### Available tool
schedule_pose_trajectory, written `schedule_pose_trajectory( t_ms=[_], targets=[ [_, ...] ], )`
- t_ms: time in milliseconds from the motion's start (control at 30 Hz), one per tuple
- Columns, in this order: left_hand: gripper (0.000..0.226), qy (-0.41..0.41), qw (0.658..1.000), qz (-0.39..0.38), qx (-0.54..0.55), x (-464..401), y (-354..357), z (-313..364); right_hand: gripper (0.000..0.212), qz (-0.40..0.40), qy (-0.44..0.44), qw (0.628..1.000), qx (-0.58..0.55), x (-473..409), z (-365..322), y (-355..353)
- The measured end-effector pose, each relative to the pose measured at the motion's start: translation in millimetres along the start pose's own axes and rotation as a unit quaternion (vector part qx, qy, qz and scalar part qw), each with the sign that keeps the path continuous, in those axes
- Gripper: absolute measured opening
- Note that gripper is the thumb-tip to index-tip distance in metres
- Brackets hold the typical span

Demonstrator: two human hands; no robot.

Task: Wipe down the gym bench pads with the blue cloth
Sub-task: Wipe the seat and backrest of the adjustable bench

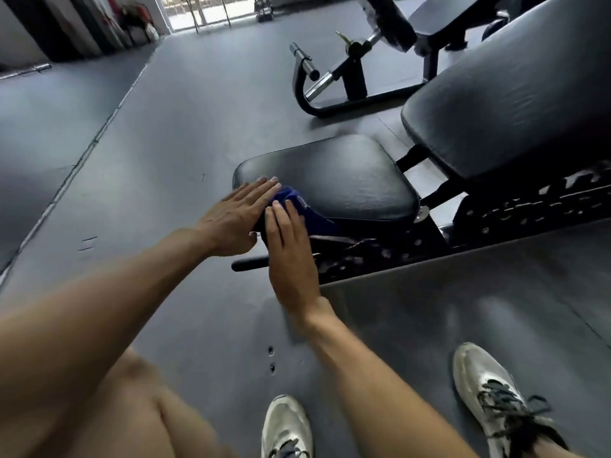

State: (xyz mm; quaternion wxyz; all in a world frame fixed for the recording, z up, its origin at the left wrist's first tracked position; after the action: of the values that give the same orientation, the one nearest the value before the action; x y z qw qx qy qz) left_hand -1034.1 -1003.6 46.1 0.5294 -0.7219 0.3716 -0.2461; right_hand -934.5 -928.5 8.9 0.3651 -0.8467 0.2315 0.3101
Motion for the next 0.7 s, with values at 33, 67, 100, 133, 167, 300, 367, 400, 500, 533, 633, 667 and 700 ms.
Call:
schedule_pose_trajectory(
  t_ms=[33, 67, 100, 133, 167, 300, 367, 400, 500, 533, 633, 667, 700],
  targets=[
    [0.105, 0.002, 1.000, -0.003, 0.000, 1.2, 0.0, -3.3, 0.055, -0.017, -0.005, 1.000, 0.014, -4.0, -1.7, 3.8],
    [0.106, 0.002, 1.000, -0.006, -0.001, 2.7, 0.6, -6.6, 0.057, -0.029, -0.005, 0.999, 0.043, -6.8, 2.8, -0.1],
    [0.107, 0.001, 1.000, -0.009, -0.002, 4.1, 1.6, -9.0, 0.059, -0.039, -0.006, 0.996, 0.081, -8.1, 12.4, -9.7],
    [0.108, -0.001, 1.000, -0.011, -0.001, 5.1, 3.0, -10.3, 0.059, -0.043, -0.005, 0.992, 0.117, -7.2, 24.9, -23.8],
    [0.108, -0.002, 1.000, -0.012, 0.002, 5.3, 4.8, -10.9, 0.058, -0.038, -0.004, 0.988, 0.147, -4.3, 39.0, -41.7],
    [0.109, -0.013, 1.000, -0.005, 0.014, 3.5, 13.2, -9.3, 0.057, -0.009, 0.038, 0.974, 0.223, 18.8, 91.3, -108.8],
    [0.108, -0.021, 0.999, -0.003, 0.024, 2.4, 15.3, -8.4, 0.056, 0.010, 0.067, 0.971, 0.229, 21.5, 97.4, -116.6],
    [0.108, -0.022, 0.999, 0.000, 0.029, 2.0, 15.1, -8.0, 0.056, 0.020, 0.074, 0.972, 0.221, 18.4, 92.6, -111.9],
    [0.107, -0.026, 0.999, 0.007, 0.039, 2.0, 11.5, -6.3, 0.060, -0.019, 0.024, 0.981, 0.191, -1.3, 53.0, -66.2],
    [0.106, -0.027, 0.999, 0.007, 0.042, 2.4, 10.1, -6.1, 0.062, -0.048, -0.001, 0.983, 0.178, -8.8, 37.0, -44.6],
    [0.106, -0.026, 0.998, 0.018, 0.062, 3.4, 7.0, -7.2, 0.065, -0.076, -0.022, 0.983, 0.166, -29.5, 1.7, 2.3],
    [0.106, -0.025, 0.997, 0.021, 0.068, 3.7, 6.5, -9.1, 0.064, -0.082, -0.025, 0.981, 0.175, -32.7, -2.6, 7.6],
    [0.106, -0.022, 0.997, 0.024, 0.072, 4.1, 7.2, -11.3, 0.063, -0.099, -0.038, 0.976, 0.192, -32.4, -0.9, 8.3]
  ],
)
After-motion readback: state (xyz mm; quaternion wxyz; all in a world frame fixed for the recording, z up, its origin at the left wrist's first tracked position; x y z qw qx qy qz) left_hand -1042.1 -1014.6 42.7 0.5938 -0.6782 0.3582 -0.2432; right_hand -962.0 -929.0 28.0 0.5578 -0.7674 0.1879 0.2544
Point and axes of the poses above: each hand's wrist, its own x-axis away from the middle knuckle, its own y-axis out of the palm, z = x × y, the point moved 7 cm from there along -x, towards the middle knuckle, and after that the axes turned 12 degrees about -x, right-handed, at the moved point
